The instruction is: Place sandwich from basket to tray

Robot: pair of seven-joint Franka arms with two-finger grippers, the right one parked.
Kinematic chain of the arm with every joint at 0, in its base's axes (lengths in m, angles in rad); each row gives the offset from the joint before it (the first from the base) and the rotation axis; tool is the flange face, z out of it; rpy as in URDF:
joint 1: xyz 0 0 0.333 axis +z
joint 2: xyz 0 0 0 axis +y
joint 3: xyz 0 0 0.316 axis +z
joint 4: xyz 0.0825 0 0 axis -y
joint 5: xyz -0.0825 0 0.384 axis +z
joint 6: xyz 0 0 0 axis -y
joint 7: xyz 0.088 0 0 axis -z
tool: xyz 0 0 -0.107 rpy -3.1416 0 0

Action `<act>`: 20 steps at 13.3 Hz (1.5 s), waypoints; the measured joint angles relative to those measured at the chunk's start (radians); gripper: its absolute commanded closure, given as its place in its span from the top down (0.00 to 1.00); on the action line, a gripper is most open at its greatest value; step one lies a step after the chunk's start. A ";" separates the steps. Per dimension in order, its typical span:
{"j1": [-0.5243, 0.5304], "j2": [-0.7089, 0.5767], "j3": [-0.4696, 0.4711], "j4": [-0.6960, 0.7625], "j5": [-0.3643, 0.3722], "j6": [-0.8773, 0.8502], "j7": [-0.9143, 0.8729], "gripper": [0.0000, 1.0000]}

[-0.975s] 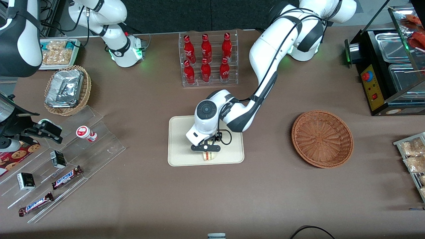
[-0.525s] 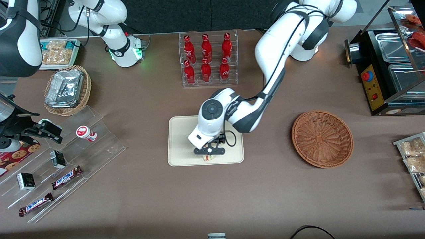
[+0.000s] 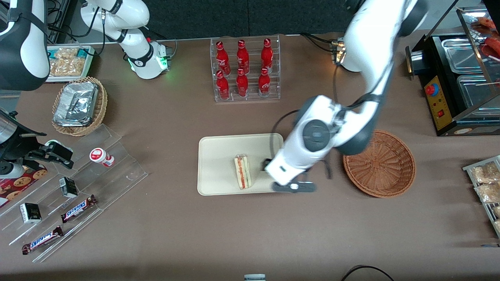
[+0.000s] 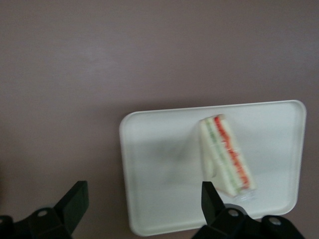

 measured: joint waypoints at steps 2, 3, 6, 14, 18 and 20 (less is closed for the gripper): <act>0.072 -0.113 0.000 -0.138 -0.006 0.000 0.080 1.00; 0.100 -0.165 0.001 -0.195 -0.007 -0.001 0.112 1.00; 0.184 -0.317 0.003 -0.347 -0.007 -0.004 0.216 1.00; 0.386 -0.641 0.012 -0.410 0.002 -0.318 0.390 1.00; 0.405 -0.650 0.010 -0.270 0.069 -0.440 0.406 1.00; 0.405 -0.650 0.007 -0.261 0.075 -0.453 0.406 1.00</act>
